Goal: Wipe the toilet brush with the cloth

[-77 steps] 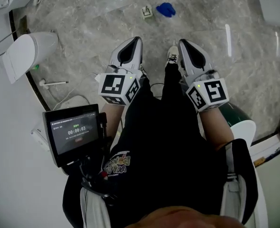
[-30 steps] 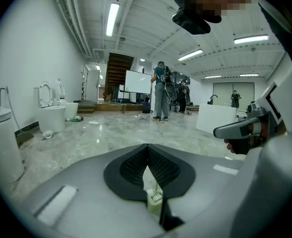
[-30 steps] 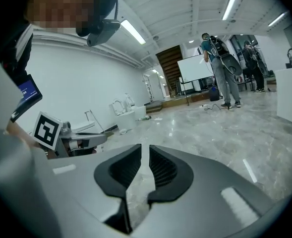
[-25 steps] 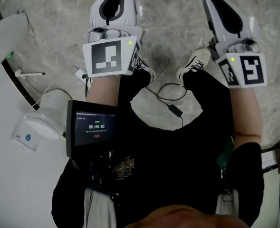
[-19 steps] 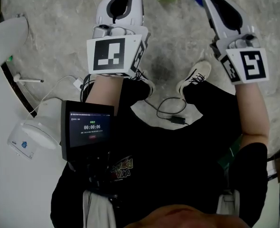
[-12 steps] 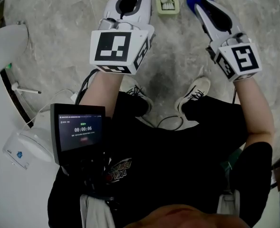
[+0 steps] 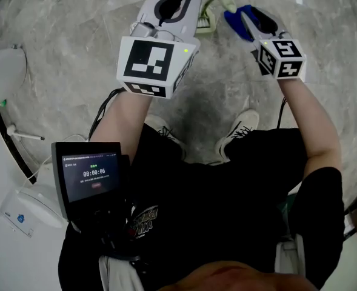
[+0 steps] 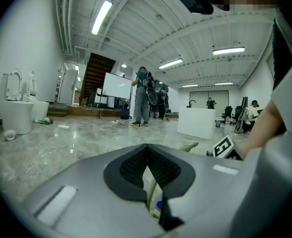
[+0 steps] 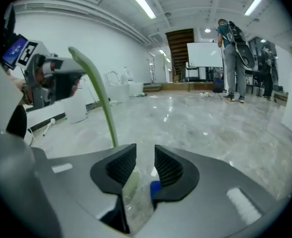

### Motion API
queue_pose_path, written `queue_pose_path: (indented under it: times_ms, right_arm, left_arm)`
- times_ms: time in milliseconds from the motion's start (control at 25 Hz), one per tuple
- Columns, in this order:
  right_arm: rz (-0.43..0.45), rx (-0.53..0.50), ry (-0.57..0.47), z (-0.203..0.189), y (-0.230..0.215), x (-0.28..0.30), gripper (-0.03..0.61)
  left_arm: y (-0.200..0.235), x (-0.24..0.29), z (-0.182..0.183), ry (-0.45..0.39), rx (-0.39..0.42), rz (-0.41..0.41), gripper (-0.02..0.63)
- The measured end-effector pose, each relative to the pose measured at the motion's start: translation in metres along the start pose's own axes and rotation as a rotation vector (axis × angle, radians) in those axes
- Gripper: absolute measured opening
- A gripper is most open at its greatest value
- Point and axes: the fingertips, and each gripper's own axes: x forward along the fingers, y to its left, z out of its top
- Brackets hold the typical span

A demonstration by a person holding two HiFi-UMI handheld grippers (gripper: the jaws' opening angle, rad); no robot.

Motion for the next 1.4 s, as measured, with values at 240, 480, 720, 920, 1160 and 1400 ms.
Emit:
queue_pose_path:
  times_ms: [240, 480, 720, 920, 1160, 1400]
  right_arm:
    - [-0.125, -0.041, 0.226, -0.078, -0.069, 0.019, 0.151]
    - [-0.093, -0.133, 0.408, -0.117, -0.084, 0.058, 0.264]
    - [-0.171, -0.104, 0.459, -0.139, -0.086, 0.076, 0.292]
    - [-0.179, -0.139, 0.618, -0.178, -0.08, 0.078, 0.131]
    - [-0.057, -0.253, 0.473, -0.126, -0.042, 0.085, 0.089]
    - [0.023, -0.107, 0.205, -0.036, -0.006, 0.084, 0.086]
  left_arm:
    - [-0.009, 0.002, -0.006, 0.006, 0.034, -0.025, 0.011]
    - [-0.004, 0.002, 0.006, -0.015, 0.007, -0.011, 0.011]
    - [-0.002, -0.004, 0.012, -0.023, 0.043, -0.007, 0.011]
    - [0.005, -0.004, 0.004, -0.003, 0.05, 0.004, 0.011]
    - [0.025, 0.009, -0.032, 0.083, -0.03, 0.028, 0.011]
    - [0.054, 0.015, -0.054, 0.12, -0.151, 0.09, 0.011]
